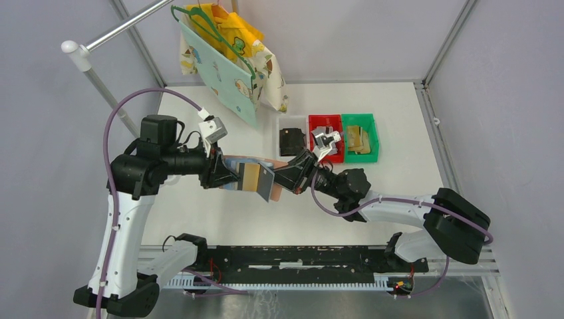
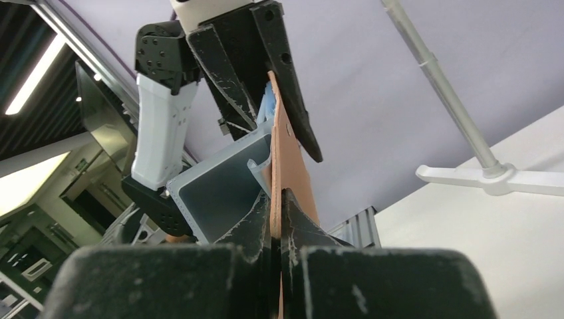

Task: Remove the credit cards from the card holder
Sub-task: Remove the storage box from the card holder.

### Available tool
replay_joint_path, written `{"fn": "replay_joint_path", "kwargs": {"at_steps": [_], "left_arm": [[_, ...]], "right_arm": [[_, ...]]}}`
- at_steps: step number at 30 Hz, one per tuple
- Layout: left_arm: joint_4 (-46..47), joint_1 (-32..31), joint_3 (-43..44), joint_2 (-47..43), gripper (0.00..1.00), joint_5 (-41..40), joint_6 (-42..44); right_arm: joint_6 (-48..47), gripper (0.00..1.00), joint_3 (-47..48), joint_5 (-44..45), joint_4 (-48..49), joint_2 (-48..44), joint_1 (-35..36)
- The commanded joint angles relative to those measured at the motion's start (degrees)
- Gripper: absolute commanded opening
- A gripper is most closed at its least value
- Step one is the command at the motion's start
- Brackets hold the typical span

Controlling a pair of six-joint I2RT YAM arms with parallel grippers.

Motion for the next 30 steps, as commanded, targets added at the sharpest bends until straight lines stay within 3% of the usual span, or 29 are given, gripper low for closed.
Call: {"fn": "replay_joint_path", "kwargs": {"at_steps": [1,6,9,12,15,18,22,25,30], "left_arm": [[1.4,0.0,0.7,0.0,0.38,2.4,-0.4],[-2.7,-0.1,1.1,0.2,0.50,10.4,3.3],[-3.3,-0.1,0.9,0.3,0.51,12.7,3.7],[-3.4,-0.1,1.5,0.7,0.46,13.1,3.7],[-3.8,-0.1,2.8,1.4,0.34,13.3,3.4],[-4.4,0.0,4.2,2.0,0.23,12.4,3.4],[-5.9,-0.1,5.6,2.7,0.12,11.1,3.7],[-6.0,-0.1,5.9,2.7,0.08,9.7,3.2],[-3.6,-0.1,5.3,2.8,0.04,6.2,0.5]], "right_arm": [[3.9,0.00,0.2,-2.0,11.3,-0.9,0.5],[4.5,0.00,0.6,-2.4,12.1,-0.6,0.5],[4.6,0.00,0.6,-2.4,12.2,-0.7,0.5],[4.9,0.00,0.4,-2.5,12.8,-0.7,0.5],[4.6,0.01,0.0,-2.6,12.4,-1.1,0.4],[4.0,0.19,-0.6,-3.0,10.8,-2.0,-0.4],[3.7,0.52,-2.6,-5.1,6.4,-5.6,-4.3],[0.7,0.61,-4.1,-5.7,-3.7,-11.1,-9.1],[-15.8,0.62,1.2,0.4,-32.9,-22.8,-12.6]]}}
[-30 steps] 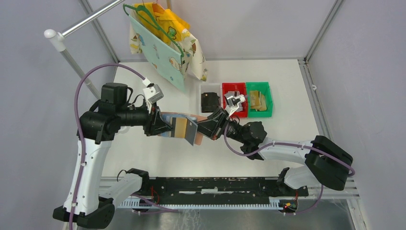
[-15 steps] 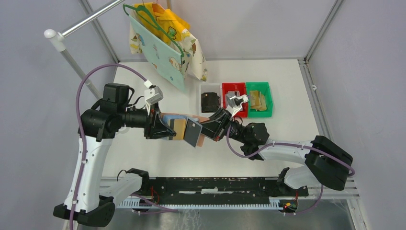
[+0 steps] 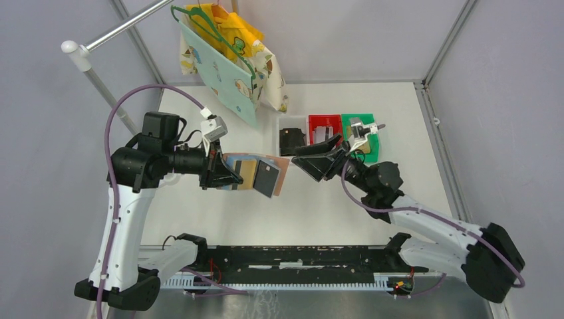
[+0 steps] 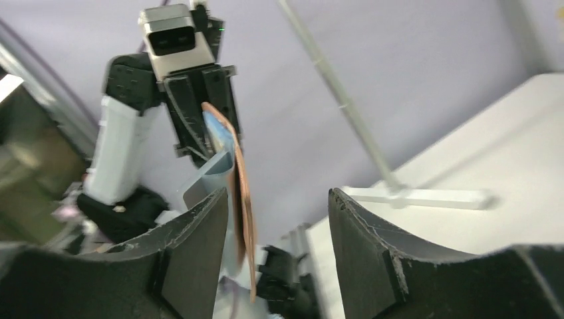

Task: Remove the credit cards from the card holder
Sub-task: Remove the storage box from the card holder.

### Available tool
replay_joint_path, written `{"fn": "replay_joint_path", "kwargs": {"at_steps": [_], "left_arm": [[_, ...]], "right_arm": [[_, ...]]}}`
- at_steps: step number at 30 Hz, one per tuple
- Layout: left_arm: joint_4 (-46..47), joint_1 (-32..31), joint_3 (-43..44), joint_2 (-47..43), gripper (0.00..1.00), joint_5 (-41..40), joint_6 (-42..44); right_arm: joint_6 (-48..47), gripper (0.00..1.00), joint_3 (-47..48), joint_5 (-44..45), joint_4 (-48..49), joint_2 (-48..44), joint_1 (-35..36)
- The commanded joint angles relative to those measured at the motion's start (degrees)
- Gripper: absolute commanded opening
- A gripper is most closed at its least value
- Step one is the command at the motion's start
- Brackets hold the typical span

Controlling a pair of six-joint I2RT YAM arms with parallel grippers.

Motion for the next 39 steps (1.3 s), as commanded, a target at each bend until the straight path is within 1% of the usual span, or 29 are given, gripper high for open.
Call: {"fn": "replay_joint_path", "kwargs": {"at_steps": [1,3,5,6,8,10,12,14,18,23,32,36,39], "left_arm": [[2.0,-0.1,2.0,0.0,0.04,-2.1,-1.3],[1.5,-0.1,2.1,0.3,0.04,-1.7,-1.0],[1.6,-0.1,2.3,0.7,0.04,-2.1,-1.2],[2.0,-0.1,2.3,0.9,0.04,-2.7,-1.7],[3.4,-0.1,2.0,1.0,0.03,-4.7,-3.7],[5.2,-0.1,1.3,1.2,0.04,-7.1,-5.4],[6.1,-0.1,1.0,1.3,0.05,-8.2,-6.3],[6.6,-0.1,0.9,1.4,0.05,-8.3,-6.8],[6.9,-0.1,1.6,1.0,0.05,-8.1,-7.4],[5.5,-0.1,2.2,0.1,0.04,-5.4,-6.1],[-3.4,-0.1,5.4,1.6,0.03,5.3,1.4],[-5.1,-0.1,5.5,2.2,0.04,9.3,2.0],[-5.0,0.0,4.9,2.3,0.05,10.1,1.7]], "right_arm": [[-15.3,0.61,6.0,5.6,-23.8,-9.0,-1.0],[-16.9,0.59,7.3,6.6,-25.7,-11.1,-1.0],[-16.5,0.55,8.7,5.3,-25.8,-11.9,-0.9],[-15.2,0.52,8.9,3.6,-23.9,-12.0,-0.7],[-12.5,0.50,8.7,1.5,-18.5,-11.5,0.9],[-12.3,0.49,9.9,1.0,-16.0,-9.8,4.7],[-14.6,0.49,12.8,1.0,-16.9,-6.7,10.1],[-15.1,0.50,15.1,0.5,-17.2,-3.4,13.4],[-16.0,0.53,16.1,2.6,-17.9,1.2,16.4],[-16.1,0.57,16.7,3.1,-19.8,4.6,16.9],[-16.7,0.60,14.3,3.5,-20.2,3.0,15.6],[-13.8,0.60,13.0,1.1,-15.5,3.5,14.5],[-10.8,0.58,12.9,-1.5,-10.3,5.4,14.2]]}}
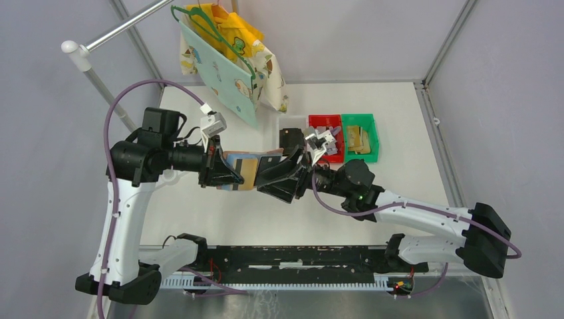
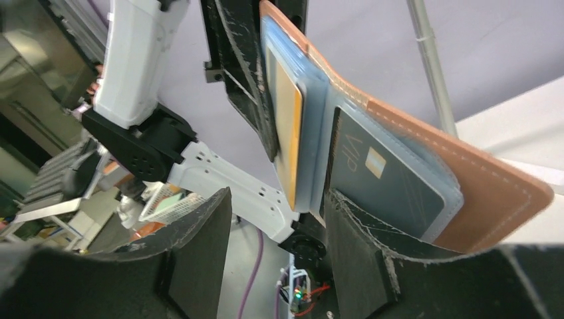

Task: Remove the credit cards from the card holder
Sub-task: Remove the storage box from the card holder.

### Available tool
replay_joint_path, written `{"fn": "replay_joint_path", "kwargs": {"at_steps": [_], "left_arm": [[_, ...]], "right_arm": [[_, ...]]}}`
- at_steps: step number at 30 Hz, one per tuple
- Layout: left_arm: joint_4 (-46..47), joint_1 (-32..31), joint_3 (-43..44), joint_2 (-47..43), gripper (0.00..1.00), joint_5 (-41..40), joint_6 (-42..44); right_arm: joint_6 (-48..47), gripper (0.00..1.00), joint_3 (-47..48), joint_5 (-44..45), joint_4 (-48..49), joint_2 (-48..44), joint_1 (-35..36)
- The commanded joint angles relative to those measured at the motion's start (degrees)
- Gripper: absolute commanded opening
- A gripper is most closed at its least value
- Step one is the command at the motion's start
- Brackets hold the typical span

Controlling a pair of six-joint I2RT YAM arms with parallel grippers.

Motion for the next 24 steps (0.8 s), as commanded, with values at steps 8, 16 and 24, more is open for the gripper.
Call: {"fn": "replay_joint_path", "kwargs": {"at_steps": [8,16,24], "left_arm": [[0.8,-0.1,0.9,-0.5,0.08,7.1,-1.0],[2.1,-0.1,-0.5,-1.1,0.09,6.1,-2.4],[5.8,-0.1,-2.3,-1.4,0.21,2.7,-5.8]], "right_arm": [[10.2,0.50,1.0,-6.2,18.6,6.5,-0.8],[11.7,0.43,2.8,-5.1,19.9,9.1,-0.8],[9.3,0.17,3.6,3.5,11.9,11.0,-0.8]]}}
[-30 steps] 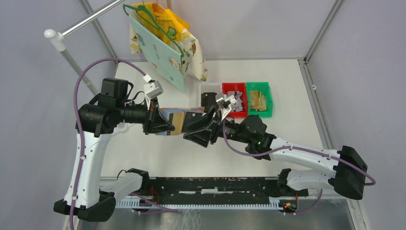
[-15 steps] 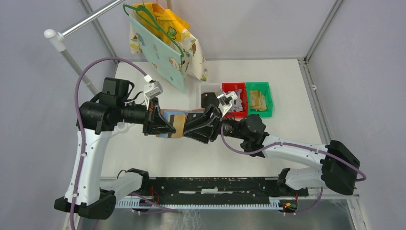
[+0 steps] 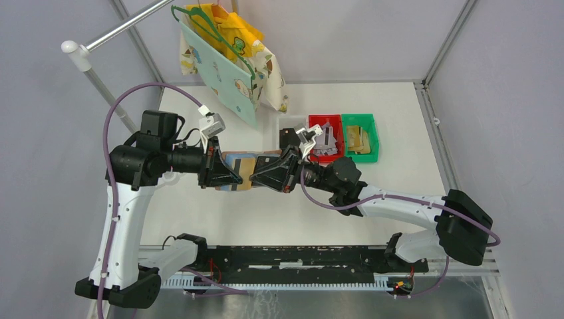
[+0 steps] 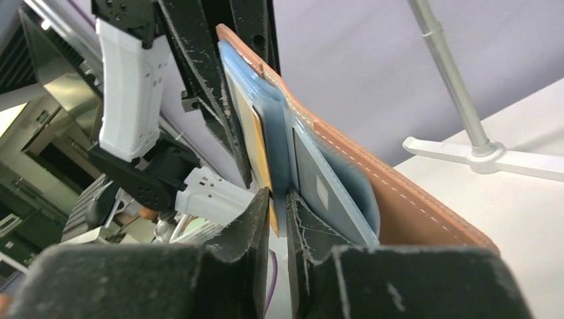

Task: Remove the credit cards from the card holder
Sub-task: Remove the storage box from the card holder.

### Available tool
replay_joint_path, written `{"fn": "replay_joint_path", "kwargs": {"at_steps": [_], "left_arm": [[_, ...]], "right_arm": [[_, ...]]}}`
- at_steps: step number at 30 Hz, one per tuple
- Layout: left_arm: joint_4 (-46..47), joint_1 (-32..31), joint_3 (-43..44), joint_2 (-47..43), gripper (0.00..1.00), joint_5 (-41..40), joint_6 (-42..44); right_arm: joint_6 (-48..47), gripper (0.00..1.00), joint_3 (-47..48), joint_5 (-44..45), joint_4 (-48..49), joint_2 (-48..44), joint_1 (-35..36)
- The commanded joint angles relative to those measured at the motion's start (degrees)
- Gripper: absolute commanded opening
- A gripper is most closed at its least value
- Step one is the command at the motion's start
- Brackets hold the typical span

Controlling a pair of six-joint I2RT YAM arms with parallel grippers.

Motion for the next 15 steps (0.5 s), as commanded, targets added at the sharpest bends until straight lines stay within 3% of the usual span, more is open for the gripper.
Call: {"fn": "replay_joint_path", "kwargs": {"at_steps": [1,8,15], "left_arm": [[4.4,-0.6,-0.5,0.0,0.24,3.6,-3.1],[4.3,-0.5,0.2,0.1,0.28,5.6,-2.7],[1.8,-0.5,2.5,1.2,0.27,8.6,-0.7]], "right_arm": [[0.0,0.16,2.9,4.4,1.4,1.8,0.3],[5.4,0.01,-1.6,-1.3,19.2,2.4,-0.2],[7.4,0.00,-7.4,-1.2,27.4,0.6,-1.2]]}}
